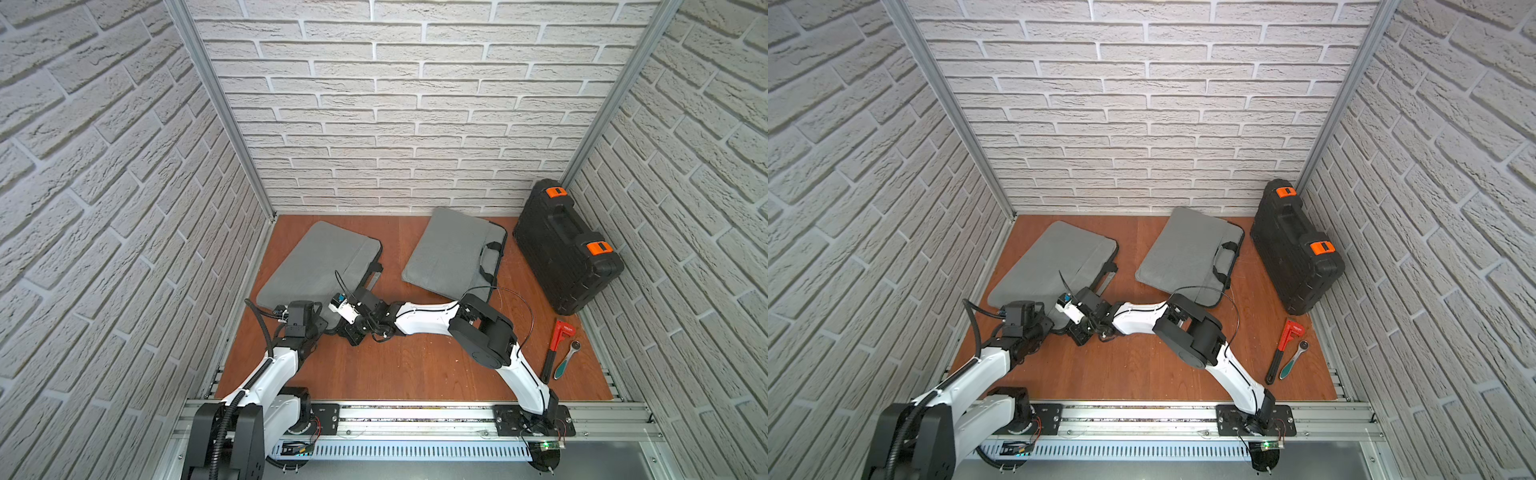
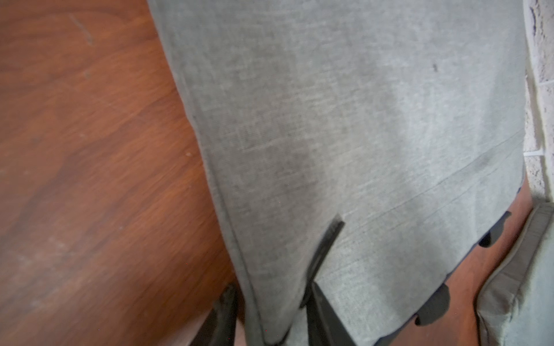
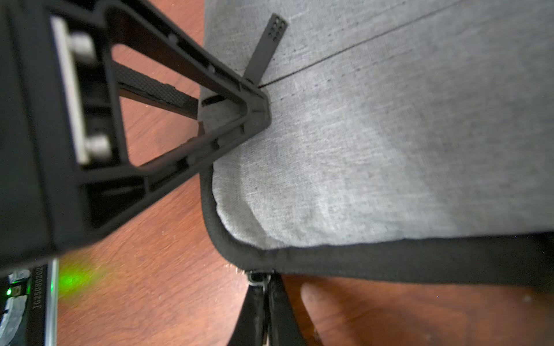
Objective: Open the zippered laptop bag and take out the laptop
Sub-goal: Unzip the zipper on the zippered laptop bag.
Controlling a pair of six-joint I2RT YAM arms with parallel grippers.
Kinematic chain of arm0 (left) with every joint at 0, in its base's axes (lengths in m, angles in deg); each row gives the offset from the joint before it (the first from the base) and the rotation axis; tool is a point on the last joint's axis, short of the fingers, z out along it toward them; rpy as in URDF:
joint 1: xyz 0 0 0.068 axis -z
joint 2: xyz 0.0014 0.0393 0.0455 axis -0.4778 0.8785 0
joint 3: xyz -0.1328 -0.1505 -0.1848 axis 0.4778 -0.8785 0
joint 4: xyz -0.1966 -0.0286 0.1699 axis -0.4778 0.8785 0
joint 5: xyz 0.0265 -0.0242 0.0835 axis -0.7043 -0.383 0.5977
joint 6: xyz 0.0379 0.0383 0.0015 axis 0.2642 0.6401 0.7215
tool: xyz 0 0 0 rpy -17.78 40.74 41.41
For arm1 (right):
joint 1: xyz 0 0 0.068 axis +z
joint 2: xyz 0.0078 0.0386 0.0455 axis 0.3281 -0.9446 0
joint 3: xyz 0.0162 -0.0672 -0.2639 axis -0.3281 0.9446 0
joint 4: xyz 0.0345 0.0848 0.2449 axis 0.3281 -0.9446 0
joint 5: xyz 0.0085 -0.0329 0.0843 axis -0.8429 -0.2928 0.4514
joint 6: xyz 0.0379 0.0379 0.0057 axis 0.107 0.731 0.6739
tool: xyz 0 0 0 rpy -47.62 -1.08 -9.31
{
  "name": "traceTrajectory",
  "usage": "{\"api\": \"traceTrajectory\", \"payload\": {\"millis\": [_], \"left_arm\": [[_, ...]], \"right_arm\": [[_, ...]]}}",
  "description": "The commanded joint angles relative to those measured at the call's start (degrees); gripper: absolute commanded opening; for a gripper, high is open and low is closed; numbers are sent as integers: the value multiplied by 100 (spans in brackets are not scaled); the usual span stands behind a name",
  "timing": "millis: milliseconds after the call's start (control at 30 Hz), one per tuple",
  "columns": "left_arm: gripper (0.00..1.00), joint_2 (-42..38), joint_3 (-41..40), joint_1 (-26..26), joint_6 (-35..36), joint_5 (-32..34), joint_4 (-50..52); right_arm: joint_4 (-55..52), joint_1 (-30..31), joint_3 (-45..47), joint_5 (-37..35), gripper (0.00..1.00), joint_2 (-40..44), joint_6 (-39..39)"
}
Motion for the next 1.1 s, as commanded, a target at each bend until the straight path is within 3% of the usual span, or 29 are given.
{"api": "traceTrajectory", "payload": {"millis": [0, 333, 867, 933, 1067], "left_arm": [[32, -49, -209, -117, -48, 104, 198], [8, -116, -273, -262, -69, 98, 313], [5, -177, -317, -380, 81, 7, 454], [7, -177, -333, -385, 85, -12, 445], [30, -238, -335, -384, 89, -193, 428]], "right_arm": [[-310, 36, 194, -316, 6, 123, 108], [-732, -12, 73, -638, 6, 169, -4], [-1302, -388, -254, -580, 6, 164, -170], [-1348, -409, -280, -544, 6, 171, -184], [-1297, -408, -267, -385, 6, 165, -183]]}}
